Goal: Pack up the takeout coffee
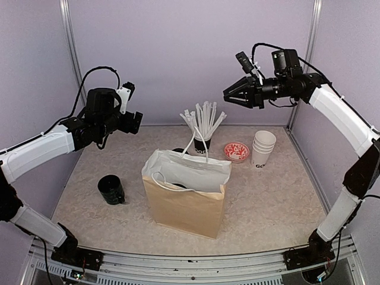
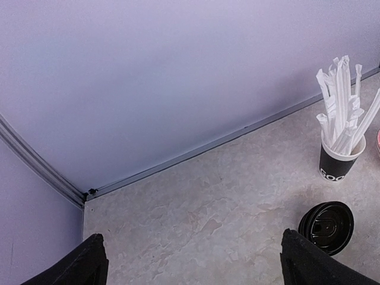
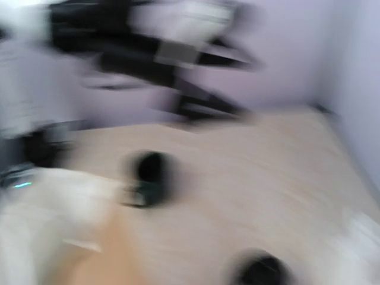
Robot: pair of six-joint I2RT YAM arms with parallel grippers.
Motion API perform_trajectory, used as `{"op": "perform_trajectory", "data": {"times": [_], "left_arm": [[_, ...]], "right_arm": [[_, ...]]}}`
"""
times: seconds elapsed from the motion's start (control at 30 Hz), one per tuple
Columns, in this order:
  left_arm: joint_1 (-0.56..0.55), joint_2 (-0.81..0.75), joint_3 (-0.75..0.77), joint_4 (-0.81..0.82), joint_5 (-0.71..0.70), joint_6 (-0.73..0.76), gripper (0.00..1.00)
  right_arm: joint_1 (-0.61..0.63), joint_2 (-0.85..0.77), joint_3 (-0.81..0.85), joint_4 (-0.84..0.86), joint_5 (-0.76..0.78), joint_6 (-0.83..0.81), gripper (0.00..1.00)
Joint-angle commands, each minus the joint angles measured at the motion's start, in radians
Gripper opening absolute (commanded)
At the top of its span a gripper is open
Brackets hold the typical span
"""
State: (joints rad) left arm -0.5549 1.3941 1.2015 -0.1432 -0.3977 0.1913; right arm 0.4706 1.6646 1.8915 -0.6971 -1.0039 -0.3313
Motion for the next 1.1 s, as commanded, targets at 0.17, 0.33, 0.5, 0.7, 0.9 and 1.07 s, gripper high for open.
{"op": "perform_trajectory", "data": {"times": [0.17, 0.33, 0.5, 0.7, 0.9, 1.07], "left_arm": [[0.009, -0.031, 0.039, -0.012, 0.032, -0.024, 0.99], [0.009, -0.006, 0.051, -0.033, 0.024, -0.013, 0.99], [0.009, -0.009, 0.050, -0.034, 0.042, -0.008, 0.97], [0.009, 0.002, 0.054, -0.043, 0.053, -0.005, 0.96], [0.007, 0.010, 0.055, -0.045, 0.063, -0.006, 0.96], [0.007, 0.018, 0.055, -0.046, 0.064, -0.005, 0.96]], "right_arm": [[-0.167, 0.234, 0.001, 0.183, 0.368, 0.221, 0.31], [-0.176, 0.380, 0.103, 0.116, 0.375, 0.212, 0.34], [-0.176, 0.436, 0.147, 0.148, 0.373, 0.227, 0.33], [-0.178, 0.521, 0.296, 0.154, 0.403, 0.238, 0.35], [-0.175, 0.647, 0.442, 0.144, 0.377, 0.259, 0.30], [-0.153, 0.691, 0.483, 0.127, 0.376, 0.259, 0.33]]}}
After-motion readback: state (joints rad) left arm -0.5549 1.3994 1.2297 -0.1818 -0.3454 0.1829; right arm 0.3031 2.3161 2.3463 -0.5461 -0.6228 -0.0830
